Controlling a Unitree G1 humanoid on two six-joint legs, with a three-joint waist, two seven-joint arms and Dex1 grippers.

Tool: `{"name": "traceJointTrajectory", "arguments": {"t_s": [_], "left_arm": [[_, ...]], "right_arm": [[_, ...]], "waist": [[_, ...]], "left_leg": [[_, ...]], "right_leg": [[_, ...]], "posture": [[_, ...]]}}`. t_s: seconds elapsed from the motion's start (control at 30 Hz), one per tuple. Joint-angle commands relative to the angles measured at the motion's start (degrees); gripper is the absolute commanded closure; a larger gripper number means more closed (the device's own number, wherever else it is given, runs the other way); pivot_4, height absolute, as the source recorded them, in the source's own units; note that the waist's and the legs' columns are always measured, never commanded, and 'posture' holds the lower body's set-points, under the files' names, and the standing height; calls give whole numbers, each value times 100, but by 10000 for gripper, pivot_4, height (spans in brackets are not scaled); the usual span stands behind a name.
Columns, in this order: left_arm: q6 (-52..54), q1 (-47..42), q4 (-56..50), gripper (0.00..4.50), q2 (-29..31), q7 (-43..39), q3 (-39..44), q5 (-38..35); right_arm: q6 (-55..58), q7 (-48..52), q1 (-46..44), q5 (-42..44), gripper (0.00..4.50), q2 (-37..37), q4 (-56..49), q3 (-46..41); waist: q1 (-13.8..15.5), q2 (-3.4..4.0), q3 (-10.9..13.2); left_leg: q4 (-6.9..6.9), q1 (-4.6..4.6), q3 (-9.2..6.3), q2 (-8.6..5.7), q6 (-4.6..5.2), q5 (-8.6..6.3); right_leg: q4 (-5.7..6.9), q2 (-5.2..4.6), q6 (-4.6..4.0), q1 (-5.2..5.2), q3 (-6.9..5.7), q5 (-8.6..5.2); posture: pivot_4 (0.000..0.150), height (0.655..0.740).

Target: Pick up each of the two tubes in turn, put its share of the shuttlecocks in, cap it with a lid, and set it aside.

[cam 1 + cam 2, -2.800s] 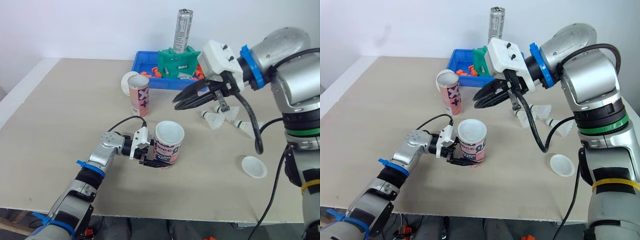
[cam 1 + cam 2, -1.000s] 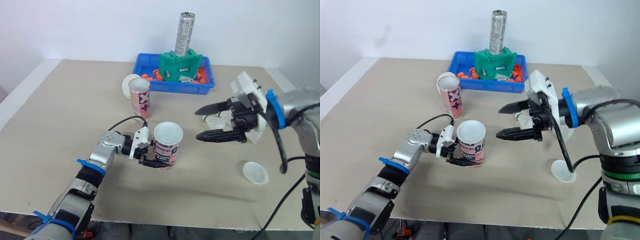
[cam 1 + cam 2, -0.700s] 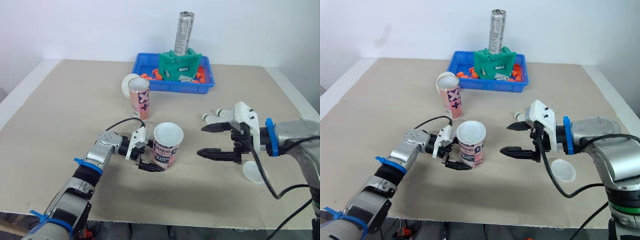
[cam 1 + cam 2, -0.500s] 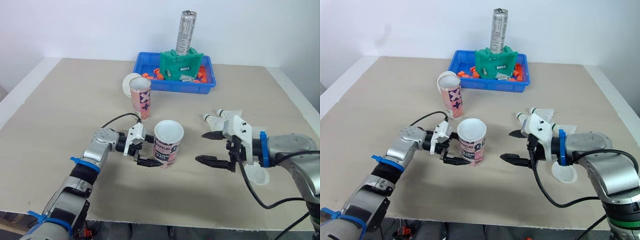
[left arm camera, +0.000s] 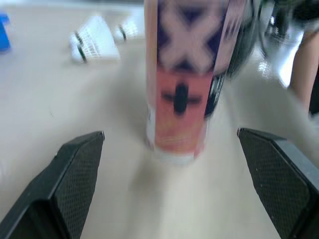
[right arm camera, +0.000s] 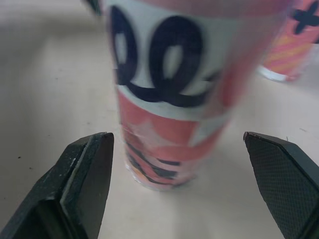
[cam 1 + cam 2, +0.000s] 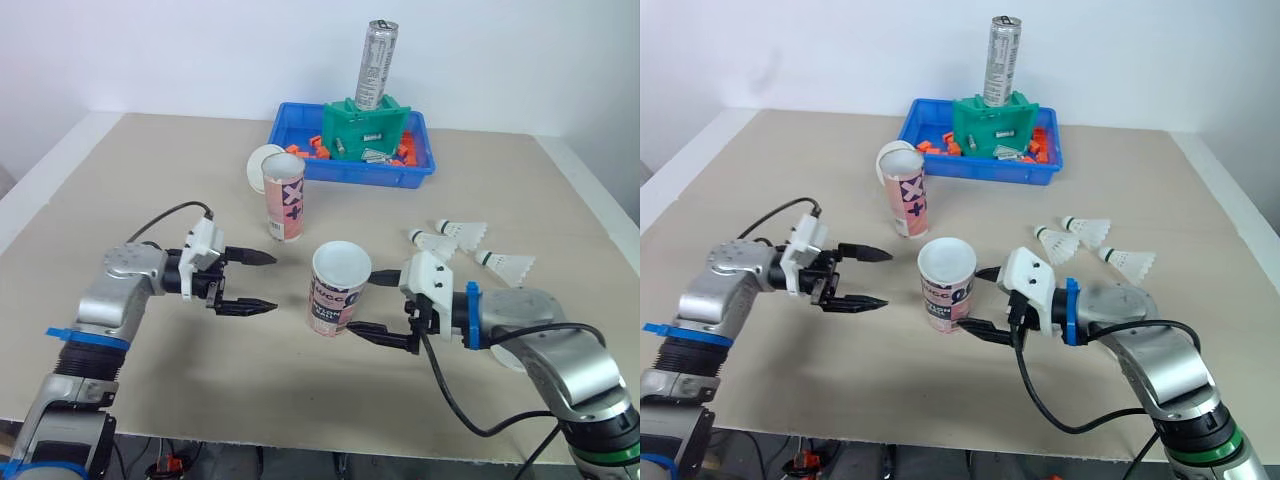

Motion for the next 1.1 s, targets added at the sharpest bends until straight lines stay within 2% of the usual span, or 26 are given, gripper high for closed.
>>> {"name": "traceJointTrajectory", "arguments": {"t_s": [0.03, 0.43, 0.67, 0.7, 0.83, 0.97, 1.1], "left_arm": [[-35, 273, -566, 353, 367, -95, 58, 31], [42, 839, -904, 353, 817, 146, 503, -243], [404, 888, -1251, 353, 573, 637, 903, -854], [425, 888, -1271, 0, 542, 689, 924, -900], [507, 820, -1312, 0, 400, 839, 922, -1070], [627, 387, -1185, 0, 60, 1092, 706, -1109], [848, -268, -1145, 0, -532, 1462, 296, -1075]], "right_arm": [[-273, 38, -189, -43, 0, 172, 198, 121], [-827, 287, -887, -214, 0, 1034, 1347, 736], [-1143, 560, -970, -246, 0, 1227, 1765, 837], [-1172, 572, -973, -262, 5232, 1239, 1801, 838], [-1183, 579, -974, -262, 18441, 1235, 1821, 744], [-922, 521, -1023, 70, 18441, 1118, 1559, 327], [-561, 343, -1171, 769, 18441, 918, 1354, -657]], "waist": [[-11, 0, 0], [-12, -12, 7], [-9, -14, 8], [-9, -14, 8], [-8, -13, 8], [14, -14, 8], [54, -17, 12]], "left_leg": [[-3, 5, 1, 0, 0, 0], [1, 13, 3, 7, 1, 2], [-1, 11, 3, 7, 0, 1], [-1, 13, 2, 8, 1, 2], [-1, 19, 2, 8, 0, 2], [4, 17, 1, 7, -1, 3], [27, 11, 1, 4, -1, 3]], "right_leg": [[2, 1, -2, 0, 0, 0], [6, 7, -17, 1, -2, 5], [6, 7, -14, 2, -2, 4], [6, 7, -14, 3, -2, 5], [7, 8, -14, 6, -2, 7], [7, 8, -11, 9, -2, 10], [4, 5, 6, 20, 1, 19]], "posture": [[1500, 7275], [1500, 7275], [1500, 7275], [1500, 7275], [1500, 7275], [1500, 7275], [1500, 7275]]}}
